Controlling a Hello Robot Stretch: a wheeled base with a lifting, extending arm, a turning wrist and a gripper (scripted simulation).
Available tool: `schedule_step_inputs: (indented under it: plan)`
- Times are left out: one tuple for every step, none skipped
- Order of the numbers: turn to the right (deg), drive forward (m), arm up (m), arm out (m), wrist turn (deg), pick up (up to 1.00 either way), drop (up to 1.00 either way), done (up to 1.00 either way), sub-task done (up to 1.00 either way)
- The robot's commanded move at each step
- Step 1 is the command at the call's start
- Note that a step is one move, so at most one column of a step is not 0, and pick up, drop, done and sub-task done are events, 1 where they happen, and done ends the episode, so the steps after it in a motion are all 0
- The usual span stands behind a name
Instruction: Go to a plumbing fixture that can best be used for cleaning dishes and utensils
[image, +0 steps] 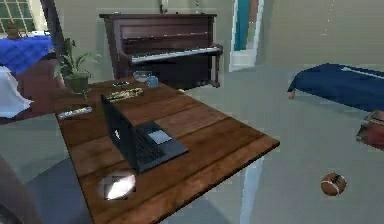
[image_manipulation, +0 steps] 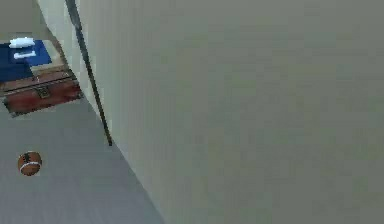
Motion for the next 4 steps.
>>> schedule_step_inputs:
  plan:
    - [-33.0,0.00,0.00,0.00,0.0,0.00,0.00,0.00,0.00]
    - [0.0,0.10,0.00,0.00,0.0,0.00,0.00,0.00,0.00]
    - [45.0,0.00,0.00,0.00,0.0,0.00,0.00,0.00,0.00]
    - [39.0,0.00,0.00,0.00,0.0,0.00,0.00,0.00,0.00]
